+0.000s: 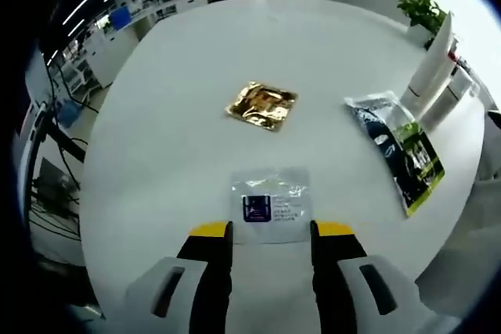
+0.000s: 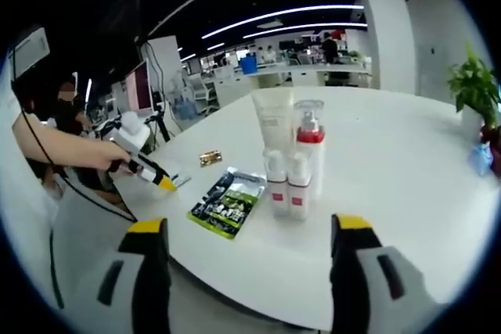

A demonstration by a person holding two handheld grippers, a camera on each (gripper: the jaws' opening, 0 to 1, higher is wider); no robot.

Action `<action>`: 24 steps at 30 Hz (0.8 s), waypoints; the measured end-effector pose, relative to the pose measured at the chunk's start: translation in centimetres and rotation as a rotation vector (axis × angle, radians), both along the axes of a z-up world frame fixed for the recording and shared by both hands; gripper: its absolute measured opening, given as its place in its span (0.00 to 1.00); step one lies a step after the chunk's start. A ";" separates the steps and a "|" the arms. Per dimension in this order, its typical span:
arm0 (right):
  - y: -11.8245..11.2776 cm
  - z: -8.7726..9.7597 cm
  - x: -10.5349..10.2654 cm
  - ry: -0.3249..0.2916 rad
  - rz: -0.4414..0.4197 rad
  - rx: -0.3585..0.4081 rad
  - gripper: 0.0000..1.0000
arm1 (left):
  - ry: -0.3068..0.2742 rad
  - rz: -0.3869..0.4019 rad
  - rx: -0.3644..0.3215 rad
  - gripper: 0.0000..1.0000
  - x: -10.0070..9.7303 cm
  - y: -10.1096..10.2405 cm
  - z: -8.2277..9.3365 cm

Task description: Arrange the skincare products in the storage area until every visible bottle or jar stands upright without overlapping.

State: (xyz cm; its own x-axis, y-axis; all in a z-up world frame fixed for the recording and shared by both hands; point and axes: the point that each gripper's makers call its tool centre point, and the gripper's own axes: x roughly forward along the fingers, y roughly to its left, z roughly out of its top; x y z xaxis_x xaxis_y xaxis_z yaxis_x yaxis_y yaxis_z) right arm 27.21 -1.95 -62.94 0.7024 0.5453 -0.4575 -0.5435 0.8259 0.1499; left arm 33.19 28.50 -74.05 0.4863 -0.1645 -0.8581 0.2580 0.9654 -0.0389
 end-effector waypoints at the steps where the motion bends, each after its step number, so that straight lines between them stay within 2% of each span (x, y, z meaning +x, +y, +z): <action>1: 0.0 0.0 0.0 -0.001 0.003 0.000 0.85 | -0.001 0.002 -0.003 0.36 0.0 -0.1 0.2; 4: 0.2 0.1 -0.1 -0.008 0.015 -0.004 0.85 | -0.009 0.015 -0.006 0.36 0.1 -0.5 0.7; 13: 0.3 0.1 -0.2 -0.018 0.030 -0.009 0.85 | 0.008 0.127 -0.045 0.36 -0.4 -2.0 1.2; 24: 0.4 0.1 -0.3 -0.020 0.037 -0.006 0.85 | -0.001 0.159 -0.069 0.36 -0.8 -4.1 1.4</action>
State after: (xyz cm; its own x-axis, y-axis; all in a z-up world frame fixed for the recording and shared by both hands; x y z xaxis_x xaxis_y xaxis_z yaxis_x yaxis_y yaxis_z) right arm 26.93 -1.60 -62.87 0.6912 0.5682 -0.4466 -0.5763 0.8062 0.1339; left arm 32.35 24.41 -72.60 0.5114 -0.1436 -0.8473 0.1021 0.9891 -0.1061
